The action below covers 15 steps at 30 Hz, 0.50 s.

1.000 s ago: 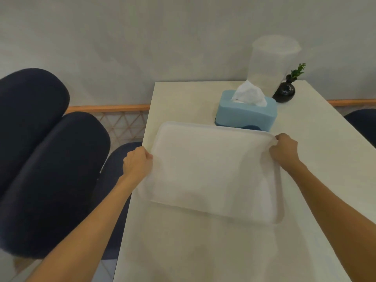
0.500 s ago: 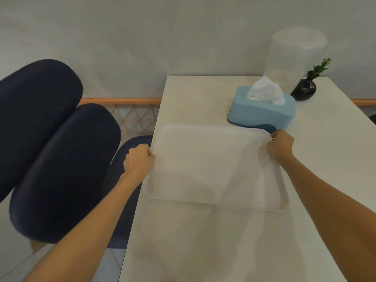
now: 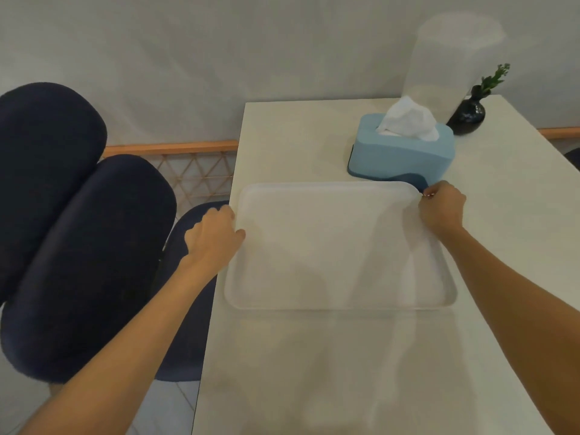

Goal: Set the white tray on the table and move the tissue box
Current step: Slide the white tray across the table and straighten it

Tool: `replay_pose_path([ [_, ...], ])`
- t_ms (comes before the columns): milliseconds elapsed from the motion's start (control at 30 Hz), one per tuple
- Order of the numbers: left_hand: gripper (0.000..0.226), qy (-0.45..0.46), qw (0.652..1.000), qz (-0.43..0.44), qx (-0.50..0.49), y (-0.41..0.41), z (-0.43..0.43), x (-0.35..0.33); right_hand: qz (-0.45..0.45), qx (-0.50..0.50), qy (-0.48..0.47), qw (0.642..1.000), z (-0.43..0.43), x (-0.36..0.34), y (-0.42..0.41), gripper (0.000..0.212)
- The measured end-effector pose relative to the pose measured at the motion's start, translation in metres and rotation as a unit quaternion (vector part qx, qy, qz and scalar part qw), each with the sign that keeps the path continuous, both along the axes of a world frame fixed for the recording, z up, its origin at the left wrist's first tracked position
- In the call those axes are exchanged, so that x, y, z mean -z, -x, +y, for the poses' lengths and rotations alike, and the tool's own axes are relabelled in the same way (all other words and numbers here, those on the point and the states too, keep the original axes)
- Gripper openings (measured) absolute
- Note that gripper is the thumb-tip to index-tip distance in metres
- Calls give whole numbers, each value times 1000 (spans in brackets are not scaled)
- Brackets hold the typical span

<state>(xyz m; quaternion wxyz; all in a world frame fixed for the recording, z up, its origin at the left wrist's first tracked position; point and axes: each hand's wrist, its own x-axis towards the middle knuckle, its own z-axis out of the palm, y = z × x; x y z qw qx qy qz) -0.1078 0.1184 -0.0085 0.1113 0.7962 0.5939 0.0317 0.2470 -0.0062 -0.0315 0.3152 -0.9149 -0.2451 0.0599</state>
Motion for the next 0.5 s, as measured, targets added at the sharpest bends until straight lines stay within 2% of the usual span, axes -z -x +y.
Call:
replay_pose_path([
  [100, 44, 10, 996, -69, 54, -24, 10, -15, -13, 20, -24, 999, -9, -11, -9, 36],
  [300, 34, 65, 966, -213, 135, -116, 20, -42, 24, 65, -124, 990, -10, -40, -31, 36],
  [400, 34, 93, 948, -272, 138, -166, 20, -51, 55, 59, -154, 985, -1, -46, -44, 36],
  [500, 39, 107, 933, -330, 94, -212, 24, -53, 95, 39, -162, 981, 6, -46, -61, 36],
])
